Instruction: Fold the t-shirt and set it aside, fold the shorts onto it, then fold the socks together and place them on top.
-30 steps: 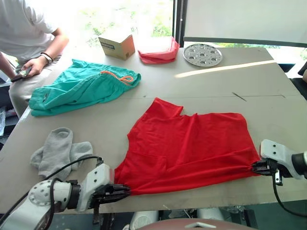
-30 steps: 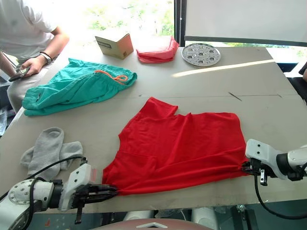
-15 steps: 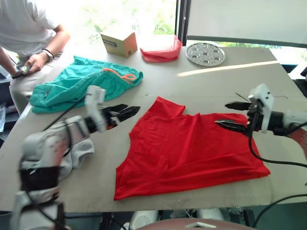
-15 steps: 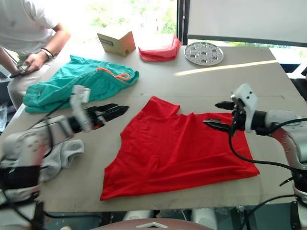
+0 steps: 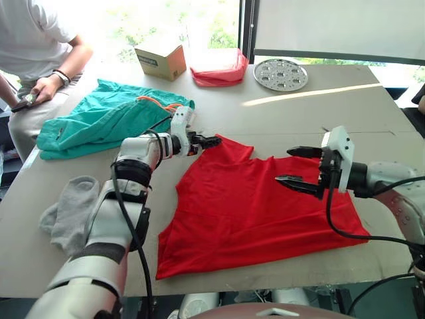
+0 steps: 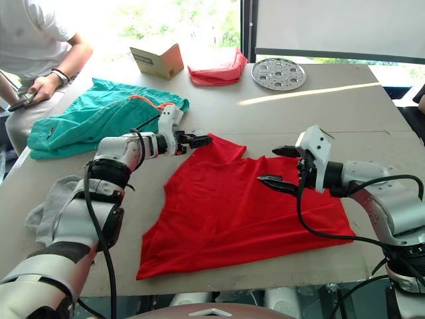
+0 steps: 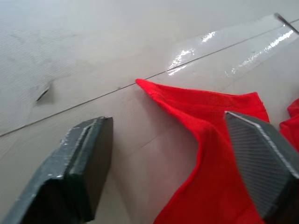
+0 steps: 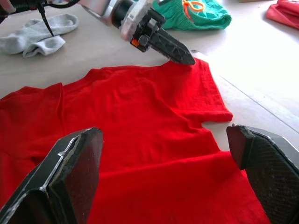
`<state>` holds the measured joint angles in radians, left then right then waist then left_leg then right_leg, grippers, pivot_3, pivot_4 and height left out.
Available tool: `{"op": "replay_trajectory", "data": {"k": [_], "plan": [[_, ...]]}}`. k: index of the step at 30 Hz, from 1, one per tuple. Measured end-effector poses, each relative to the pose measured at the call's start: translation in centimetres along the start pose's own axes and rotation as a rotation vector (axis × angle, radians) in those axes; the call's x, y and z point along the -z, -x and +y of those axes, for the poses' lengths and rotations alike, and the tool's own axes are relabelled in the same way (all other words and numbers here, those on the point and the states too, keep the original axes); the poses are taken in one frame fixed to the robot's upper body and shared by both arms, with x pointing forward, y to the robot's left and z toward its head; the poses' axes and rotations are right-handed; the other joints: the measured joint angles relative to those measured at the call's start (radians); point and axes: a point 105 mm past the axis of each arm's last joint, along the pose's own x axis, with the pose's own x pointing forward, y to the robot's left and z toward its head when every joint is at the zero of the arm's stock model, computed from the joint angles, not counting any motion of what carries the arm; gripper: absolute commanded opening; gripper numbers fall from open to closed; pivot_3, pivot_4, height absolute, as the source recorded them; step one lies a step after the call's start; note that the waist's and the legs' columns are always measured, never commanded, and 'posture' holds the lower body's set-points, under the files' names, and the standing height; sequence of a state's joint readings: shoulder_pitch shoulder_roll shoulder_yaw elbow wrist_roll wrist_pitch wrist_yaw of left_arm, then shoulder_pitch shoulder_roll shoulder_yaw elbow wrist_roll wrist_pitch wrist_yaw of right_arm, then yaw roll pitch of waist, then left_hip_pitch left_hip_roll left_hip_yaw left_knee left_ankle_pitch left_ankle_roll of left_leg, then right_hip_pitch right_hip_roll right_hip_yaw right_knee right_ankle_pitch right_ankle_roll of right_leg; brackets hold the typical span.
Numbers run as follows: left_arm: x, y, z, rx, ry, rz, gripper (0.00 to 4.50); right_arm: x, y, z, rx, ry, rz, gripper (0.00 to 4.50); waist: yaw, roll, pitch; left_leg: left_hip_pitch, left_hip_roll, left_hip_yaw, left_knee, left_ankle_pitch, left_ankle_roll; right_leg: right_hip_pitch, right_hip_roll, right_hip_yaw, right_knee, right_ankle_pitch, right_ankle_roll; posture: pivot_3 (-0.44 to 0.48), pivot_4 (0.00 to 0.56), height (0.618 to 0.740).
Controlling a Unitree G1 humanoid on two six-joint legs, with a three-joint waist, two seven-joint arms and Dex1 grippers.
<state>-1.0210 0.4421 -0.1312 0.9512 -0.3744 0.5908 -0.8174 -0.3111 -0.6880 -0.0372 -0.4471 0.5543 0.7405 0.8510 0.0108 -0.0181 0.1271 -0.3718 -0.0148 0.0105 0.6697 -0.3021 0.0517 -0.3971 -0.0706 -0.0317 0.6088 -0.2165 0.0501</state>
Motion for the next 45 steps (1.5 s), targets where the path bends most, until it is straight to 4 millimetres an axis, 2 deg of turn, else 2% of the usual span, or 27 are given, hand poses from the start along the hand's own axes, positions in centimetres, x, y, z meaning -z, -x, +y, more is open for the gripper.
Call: {"op": "replay_trajectory", "data": {"k": [4,5,6,8,9,12,13,14,17,20,24,26,27,30,31,32,33,34,38,41,45], "plan": [[0.7,-1.1,-0.9,0.061,-0.025,0.03,0.68,0.6,0.0,0.1,0.051,-0.016,0.014,4.5,0.001,0.0,0.0,0.0,0.0,0.0,0.0,0.0,0.0,0.0,0.0,0.0,0.0,0.0,0.0,0.0,0.15,0.74],[0.9,-1.2,-1.0,0.071,-0.027,0.039,0.27,0.9,0.0,0.0,0.069,-0.025,0.022,4.5,0.001,0.0,0.0,0.0,0.001,0.0,0.0,0.0,0.0,0.0,0.0,0.0,0.0,0.0,0.0,0.0,0.15,0.74],[1.0,-1.2,-1.1,0.079,-0.026,0.044,0.12,1.1,0.1,-0.1,0.083,-0.033,0.029,4.5,0.001,0.0,0.0,0.0,0.001,0.0,0.0,0.0,0.0,0.0,-0.001,0.0,0.0,0.0,0.0,0.0,0.15,0.74],[1.0,-1.1,-1.3,0.104,-0.045,0.039,0.12,1.6,0.2,-0.3,0.12,-0.047,0.051,4.5,0.0,0.0,0.0,0.0,0.002,-0.001,0.0,0.0,0.0,0.0,-0.001,0.0,0.001,0.0,0.001,0.0,0.15,0.74],[0.8,-0.5,-1.7,0.149,-0.119,0.004,0.12,2.1,0.3,-0.7,0.163,-0.057,0.079,4.5,-0.004,0.0,0.0,0.0,0.003,0.0,0.0,0.0,0.0,-0.001,-0.001,0.002,0.001,0.0,0.0,0.0,0.15,0.74],[1.9,2.2,-2.2,0.234,-0.333,-0.042,0.12,3.3,1.4,-2.0,0.263,-0.065,0.167,4.5,-0.018,0.0,0.0,-0.003,0.005,0.0,-0.001,0.0,0.0,-0.006,-0.002,0.006,0.002,0.0,0.0,0.0,0.15,0.74],[2.7,3.7,-2.9,0.265,-0.427,-0.044,0.12,3.5,1.9,-2.7,0.293,-0.053,0.2,4.5,-0.024,0.001,0.0,-0.006,0.005,-0.001,-0.001,0.0,0.0,-0.01,-0.003,0.006,0.002,0.0,0.0,0.0,0.15,0.74],[3.3,4.3,-3.4,0.287,-0.464,-0.042,0.12,3.5,2.3,-3.2,0.309,-0.035,0.228,4.5,-0.023,0.001,-0.001,-0.008,0.004,-0.001,0.0,0.0,-0.001,-0.011,-0.004,0.008,0.002,0.0,0.0,0.0,0.15,0.74],[4.7,6.2,-5.7,0.35,-0.614,-0.069,0.12,3.7,4.4,-6.3,0.369,0.135,0.433,4.5,-0.018,0.003,0.0,-0.008,0.002,-0.001,0.0,0.0,0.0,-0.012,-0.007,0.008,0.001,0.0,0.0,0.0,0.15,0.74],[5.4,7.3,-6.6,0.368,-0.73,-0.091,0.12,3.7,5.3,-8.4,0.388,0.229,0.541,4.5,-0.014,0.002,-0.001,-0.007,0.001,-0.001,0.0,0.0,0.001,-0.011,-0.008,0.007,0.001,0.0,0.0,0.0,0.15,0.74],[6.7,8.5,-7.3,0.342,-0.942,-0.123,0.12,3.9,3.5,-10.6,0.333,0.177,0.595,4.5,-0.022,0.003,-0.001,-0.008,0.001,-0.001,-0.001,0.0,0.001,-0.012,-0.008,0.006,0.001,0.0,0.0,0.0,0.15,0.74],[7.9,9.0,-7.7,0.332,-1.06,-0.125,0.12,4.2,2.3,-12.1,0.307,0.116,0.655,4.5,-0.025,0.003,-0.001,-0.007,0.002,0.0,-0.002,0.0,0.001,-0.012,-0.007,0.006,0.0,0.0,0.0,0.0,0.15,0.74],[8.0,8.9,-7.7,0.332,-1.065,-0.126,0.12,4.2,2.4,-12.2,0.308,0.114,0.658,4.5,-0.025,0.003,-0.001,-0.008,0.002,0.0,-0.002,0.0,0.001,-0.013,-0.007,0.006,0.0,0.0,0.0,0.0,0.15,0.74],[9.0,9.4,-7.8,0.309,-1.116,-0.125,0.12,5.6,1.3,-13.8,0.289,0.075,0.755,4.5,-0.021,0.006,0.0,-0.009,0.001,-0.001,-0.002,0.0,0.001,-0.014,-0.005,0.004,0.001,0.0,0.0,0.0,0.15,0.74],[9.3,9.3,-8.1,0.3,-1.119,-0.138,0.12,6.8,1.4,-14.4,0.272,0.077,0.833,4.5,-0.022,0.006,0.0,-0.009,0.001,0.0,-0.001,0.0,0.001,-0.013,-0.004,0.004,0.001,0.0,0.0,0.0,0.15,0.74],[9.5,9.3,-8.3,0.296,-1.11,-0.148,0.0,6.8,1.4,-14.8,0.256,0.085,0.848,3.99,-0.022,0.006,0.0,-0.009,0.001,0.0,-0.001,0.0,0.001,-0.013,-0.004,0.005,0.001,0.0,0.0,0.0,0.15,0.74],[9.6,9.2,-8.6,0.297,-1.105,-0.158,0.0,6.9,1.7,-15.1,0.249,0.099,0.877,3.77,-0.02,0.006,-0.001,-0.009,0.0,-0.001,-0.001,-0.001,0.002,-0.012,-0.004,0.004,0.001,0.0,0.0,0.0,0.15,0.74],[9.6,9.1,-8.8,0.29,-1.1,-0.171,0.0,7.1,1.7,-15.2,0.218,0.126,0.911,3.12,-0.018,0.004,-0.002,-0.009,0.0,-0.003,0.0,-0.001,0.002,-0.011,-0.004,0.002,0.001,0.0,0.0,0.0,0.15,0.74],[9.5,8.8,-9.1,0.272,-1.086,-0.195,0.0,7.5,1.4,-15.0,0.136,0.169,0.949,1.53,-0.017,0.004,-0.004,-0.007,0.0,-0.003,0.001,-0.001,0.002,-0.008,-0.005,0.002,0.001,0.0,0.0,0.0,0.15,0.74],[9.2,8.6,-9.0,0.247,-1.071,-0.21,0.0,7.7,2.2,-15.1,0.111,0.195,0.978,0.16,-0.012,0.004,-0.003,-0.007,-0.002,-0.006,0.002,-0.001,0.003,-0.007,-0.008,0.0,0.001,0.0,0.0,0.0,0.15,0.74],[6.8,7.8,-7.3,0.157,-1.112,-0.231,0.0,6.9,3.6,-15.9,0.167,0.241,0.913,0.06,-0.003,0.008,-0.001,-0.008,-0.004,-0.009,0.001,-0.001,0.002,-0.009,-0.008,-0.003,0.001,0.0,0.0,0.0,0.15,0.74]]}}
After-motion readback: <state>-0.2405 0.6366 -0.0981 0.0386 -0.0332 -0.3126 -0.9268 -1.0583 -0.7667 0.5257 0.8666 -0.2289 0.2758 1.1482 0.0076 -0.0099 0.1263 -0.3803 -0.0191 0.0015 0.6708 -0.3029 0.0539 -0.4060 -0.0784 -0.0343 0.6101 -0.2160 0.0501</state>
